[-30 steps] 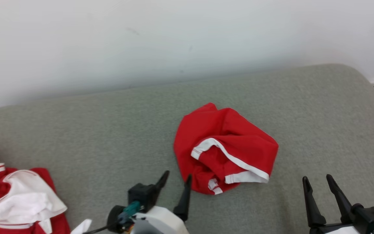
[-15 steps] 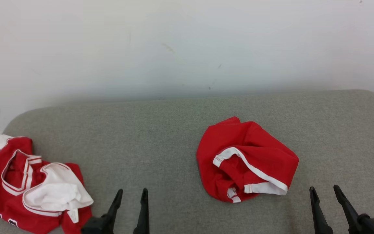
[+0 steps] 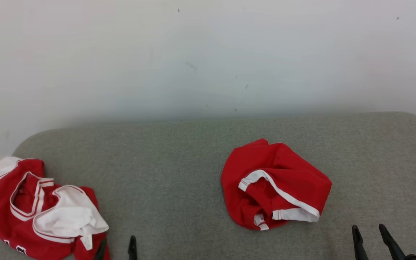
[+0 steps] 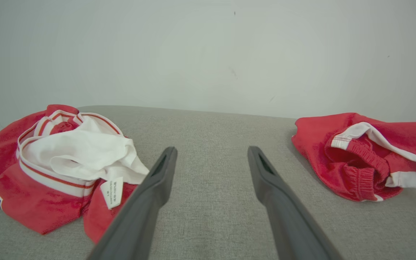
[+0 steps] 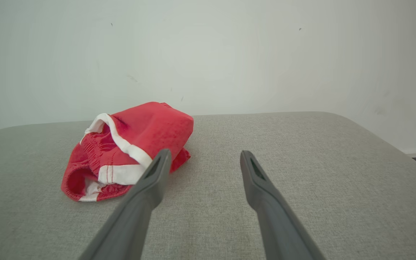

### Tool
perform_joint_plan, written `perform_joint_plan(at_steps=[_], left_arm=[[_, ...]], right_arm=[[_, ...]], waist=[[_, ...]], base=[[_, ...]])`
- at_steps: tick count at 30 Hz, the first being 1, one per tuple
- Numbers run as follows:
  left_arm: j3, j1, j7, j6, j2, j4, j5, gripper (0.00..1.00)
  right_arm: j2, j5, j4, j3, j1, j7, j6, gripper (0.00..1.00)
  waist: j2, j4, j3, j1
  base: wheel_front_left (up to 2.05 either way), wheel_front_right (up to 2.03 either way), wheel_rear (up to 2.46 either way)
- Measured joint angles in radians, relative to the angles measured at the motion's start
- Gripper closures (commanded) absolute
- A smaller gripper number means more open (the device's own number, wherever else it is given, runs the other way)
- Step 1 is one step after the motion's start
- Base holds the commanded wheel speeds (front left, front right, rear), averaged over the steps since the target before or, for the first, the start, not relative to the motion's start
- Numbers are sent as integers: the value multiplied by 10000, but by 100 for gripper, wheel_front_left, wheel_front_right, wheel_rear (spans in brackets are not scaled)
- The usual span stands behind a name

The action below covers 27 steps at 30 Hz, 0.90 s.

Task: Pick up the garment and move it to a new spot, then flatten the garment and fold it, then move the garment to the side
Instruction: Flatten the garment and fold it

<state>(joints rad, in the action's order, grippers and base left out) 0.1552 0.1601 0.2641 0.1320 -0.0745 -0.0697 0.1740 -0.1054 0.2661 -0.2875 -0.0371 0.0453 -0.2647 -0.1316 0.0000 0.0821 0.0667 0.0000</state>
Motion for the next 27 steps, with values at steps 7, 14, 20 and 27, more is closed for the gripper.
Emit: perform_joint_plan(at_steps=[7,14,20,27], left_arm=[[-431,344,0,-309,169,67,-328,0],[-468,389,0,-481,238,-13,-407,0],[-449,389,0,-489,245,-13,-408,0],[-190,291,0,-554,249,-2,-531,0]], right_arm=[[0,-2,-19,50,63,0,0,0],[23,-2,-33,79,63,0,0,0],[29,-10,-38,36,62,0,0,0],[19,-10,-38,-73,-11,0,0,0]], waist=[[0,-41,74,0],[0,-134,87,0],[0,-117,56,0],[0,-22,-67,0]], base=[[0,0,0],[0,0,0],[0,0,0],[0,0,0]])
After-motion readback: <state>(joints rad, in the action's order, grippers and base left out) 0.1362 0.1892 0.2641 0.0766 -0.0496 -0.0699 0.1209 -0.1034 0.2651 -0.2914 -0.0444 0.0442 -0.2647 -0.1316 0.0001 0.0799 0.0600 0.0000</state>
